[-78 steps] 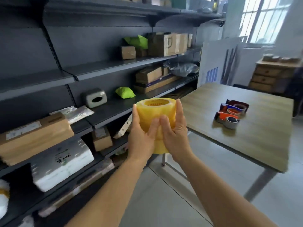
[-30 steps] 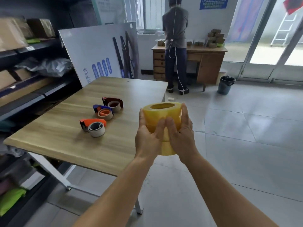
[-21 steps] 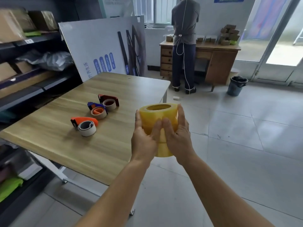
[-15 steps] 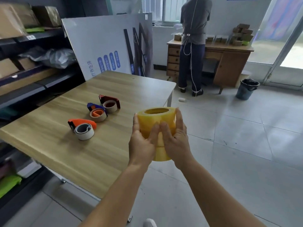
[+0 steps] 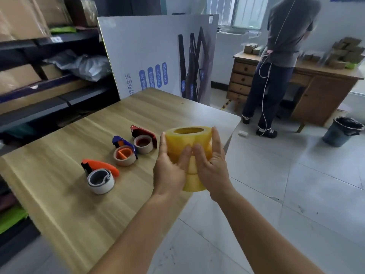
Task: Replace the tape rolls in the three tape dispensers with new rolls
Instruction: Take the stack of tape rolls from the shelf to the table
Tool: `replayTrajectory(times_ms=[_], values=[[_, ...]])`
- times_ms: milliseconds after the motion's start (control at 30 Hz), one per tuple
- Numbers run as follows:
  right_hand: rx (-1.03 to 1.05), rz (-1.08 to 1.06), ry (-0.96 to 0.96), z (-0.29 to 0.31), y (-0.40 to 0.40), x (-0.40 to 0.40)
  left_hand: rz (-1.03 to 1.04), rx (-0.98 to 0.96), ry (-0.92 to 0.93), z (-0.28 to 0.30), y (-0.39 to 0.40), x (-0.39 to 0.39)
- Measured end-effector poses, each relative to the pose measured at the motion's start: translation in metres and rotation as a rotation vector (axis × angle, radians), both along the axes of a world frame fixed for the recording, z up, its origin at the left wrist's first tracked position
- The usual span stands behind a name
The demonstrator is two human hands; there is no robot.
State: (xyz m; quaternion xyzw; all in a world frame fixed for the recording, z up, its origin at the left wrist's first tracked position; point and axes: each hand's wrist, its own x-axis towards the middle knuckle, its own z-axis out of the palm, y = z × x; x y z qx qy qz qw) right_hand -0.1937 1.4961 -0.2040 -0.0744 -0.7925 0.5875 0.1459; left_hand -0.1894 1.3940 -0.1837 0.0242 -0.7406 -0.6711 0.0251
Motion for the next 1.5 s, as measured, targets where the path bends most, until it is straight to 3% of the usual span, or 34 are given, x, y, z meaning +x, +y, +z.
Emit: replayTrajectory(times_ms=[400,567,867,1233,1500], values=[[-0.027,0.389,-0.012,-0.021,-0.051,-0.147,0.366,-0.083,-0.019,-0.018,-0.046,-0.103],[-0.012,0.603,-0.049,-0.02,-0.068,-0.206,0.49,-0.02,-0.07,-0.017,-0.063,-0.141],[-0.038,0.942,-0.122,-0.028,-0.129,-0.248,0.704,-0.045,-0.132,-0.03,-0.116,-0.154],[-0.095,1.021,-0.205,-0.035,-0.222,-0.299,0.695,-0.165,-0.133,-0.05,-0.217,-0.2],[-0.191,0.948,-0.297,-0.055,-0.291,-0.338,0.661,-0.158,-0.159,-0.075,-0.28,-0.238]])
